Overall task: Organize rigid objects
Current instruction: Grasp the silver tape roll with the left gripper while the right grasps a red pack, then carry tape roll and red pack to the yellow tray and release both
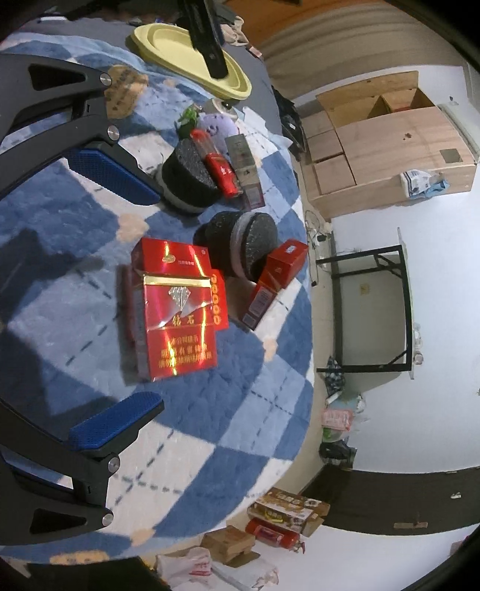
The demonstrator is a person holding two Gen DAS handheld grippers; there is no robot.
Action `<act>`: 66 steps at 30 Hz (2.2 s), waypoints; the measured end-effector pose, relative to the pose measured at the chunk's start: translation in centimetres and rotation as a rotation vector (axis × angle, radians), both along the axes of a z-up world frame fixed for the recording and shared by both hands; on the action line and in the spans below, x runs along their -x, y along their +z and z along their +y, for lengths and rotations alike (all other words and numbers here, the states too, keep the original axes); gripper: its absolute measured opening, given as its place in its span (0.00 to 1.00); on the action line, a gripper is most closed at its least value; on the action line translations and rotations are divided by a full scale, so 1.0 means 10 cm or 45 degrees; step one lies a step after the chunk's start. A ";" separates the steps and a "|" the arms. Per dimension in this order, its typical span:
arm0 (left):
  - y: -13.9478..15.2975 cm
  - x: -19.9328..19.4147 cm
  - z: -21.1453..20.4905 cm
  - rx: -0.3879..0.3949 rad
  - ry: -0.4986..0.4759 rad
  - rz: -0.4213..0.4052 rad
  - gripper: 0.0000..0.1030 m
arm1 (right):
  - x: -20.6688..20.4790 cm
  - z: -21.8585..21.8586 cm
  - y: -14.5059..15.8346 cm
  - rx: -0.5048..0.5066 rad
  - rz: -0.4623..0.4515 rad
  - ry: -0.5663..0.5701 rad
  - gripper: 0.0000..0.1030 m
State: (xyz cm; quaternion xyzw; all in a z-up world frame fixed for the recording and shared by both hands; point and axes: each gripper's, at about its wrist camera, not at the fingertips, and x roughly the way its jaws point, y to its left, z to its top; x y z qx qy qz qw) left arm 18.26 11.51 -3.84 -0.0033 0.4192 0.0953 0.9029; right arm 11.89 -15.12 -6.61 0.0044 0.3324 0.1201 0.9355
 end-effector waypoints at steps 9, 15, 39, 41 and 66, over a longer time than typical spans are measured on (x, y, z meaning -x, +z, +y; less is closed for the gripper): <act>-0.26 -0.43 0.02 0.081 0.008 -0.001 1.00 | -0.17 0.10 -0.15 0.061 -0.023 0.014 1.00; -0.38 -0.44 0.14 0.246 0.079 -0.023 1.00 | -0.29 0.18 -0.29 0.117 -0.022 0.006 1.00; -0.47 -0.37 0.08 0.218 0.038 -0.026 0.81 | -0.43 -0.42 -0.29 -0.264 0.075 -0.102 1.00; -0.48 -0.36 0.08 0.220 0.035 -0.029 0.71 | -0.47 -0.43 -0.33 -0.277 0.113 -0.108 1.00; -0.06 0.00 -0.01 0.172 -0.010 -0.107 0.50 | -0.24 -0.34 -0.03 -0.234 -0.028 -0.048 0.92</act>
